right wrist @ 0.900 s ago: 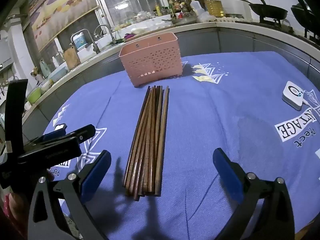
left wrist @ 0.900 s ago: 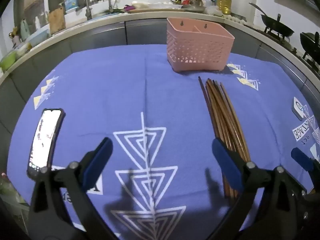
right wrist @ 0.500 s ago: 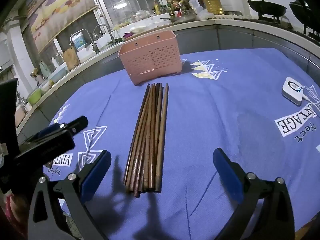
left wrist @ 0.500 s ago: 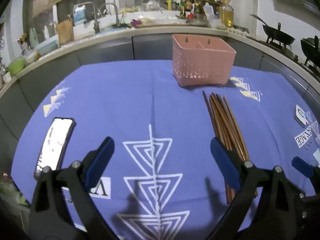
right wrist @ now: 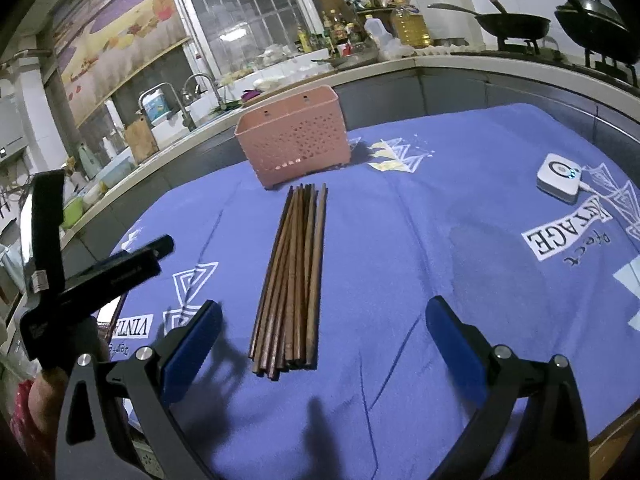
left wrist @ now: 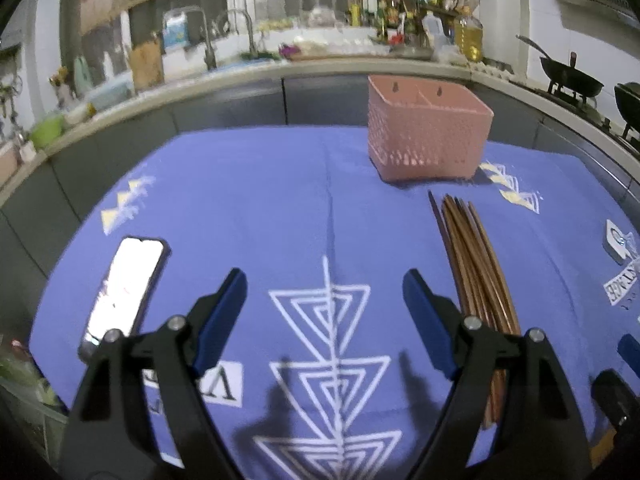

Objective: Organize utensils
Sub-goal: 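Move both grippers toward the bundle of brown wooden chopsticks, then pinch one chopstick with the left gripper while the right gripper pinches another, then lift both chopsticks over the pink basket and open both grippers to drop them, then bring both grippers back down to the chopstick bundle, then pinch one chopstick with the left gripper while the right gripper pinches another, then carry both chopsticks above the pink basket and open both grippers, then bring both grippers back down to the chopstick bundle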

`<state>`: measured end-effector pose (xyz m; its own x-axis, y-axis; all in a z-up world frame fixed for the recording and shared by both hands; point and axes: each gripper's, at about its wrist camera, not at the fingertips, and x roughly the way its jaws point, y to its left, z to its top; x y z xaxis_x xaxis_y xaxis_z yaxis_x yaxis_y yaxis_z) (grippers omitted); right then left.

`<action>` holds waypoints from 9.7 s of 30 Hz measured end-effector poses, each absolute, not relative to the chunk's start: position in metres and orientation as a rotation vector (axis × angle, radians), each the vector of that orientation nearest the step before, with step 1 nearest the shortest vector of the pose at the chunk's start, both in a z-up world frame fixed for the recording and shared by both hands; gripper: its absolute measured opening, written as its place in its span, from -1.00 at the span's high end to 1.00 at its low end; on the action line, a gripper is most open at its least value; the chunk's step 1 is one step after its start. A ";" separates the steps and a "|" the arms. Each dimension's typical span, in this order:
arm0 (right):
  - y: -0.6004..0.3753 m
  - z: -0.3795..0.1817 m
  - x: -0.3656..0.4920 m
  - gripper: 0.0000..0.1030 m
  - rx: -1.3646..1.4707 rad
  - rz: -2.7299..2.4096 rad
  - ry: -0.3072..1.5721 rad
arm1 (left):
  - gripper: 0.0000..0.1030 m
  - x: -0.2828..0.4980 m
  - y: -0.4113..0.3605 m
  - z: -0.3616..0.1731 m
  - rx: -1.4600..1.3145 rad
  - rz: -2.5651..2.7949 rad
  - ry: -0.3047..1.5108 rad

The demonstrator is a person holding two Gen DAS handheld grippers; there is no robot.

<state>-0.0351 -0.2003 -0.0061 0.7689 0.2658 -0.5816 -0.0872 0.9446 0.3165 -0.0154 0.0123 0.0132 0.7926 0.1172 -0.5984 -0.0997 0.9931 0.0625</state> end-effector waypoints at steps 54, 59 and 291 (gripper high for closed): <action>-0.167 -0.045 0.006 0.52 0.029 0.317 0.844 | 0.52 0.005 -0.028 -0.022 -0.004 -0.256 0.840; -0.168 -0.048 0.007 0.52 -0.003 0.304 0.833 | 0.55 0.012 -0.036 -0.036 -0.004 -0.280 0.903; -0.179 0.064 0.058 0.43 0.111 0.372 0.555 | -0.02 0.048 0.055 0.093 -0.131 -0.249 0.557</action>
<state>0.0583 -0.1789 0.0641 0.7851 0.3740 -0.4937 -0.3148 0.9274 0.2020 0.0477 0.0549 0.0928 0.8198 -0.2684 -0.5059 0.1977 0.9617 -0.1899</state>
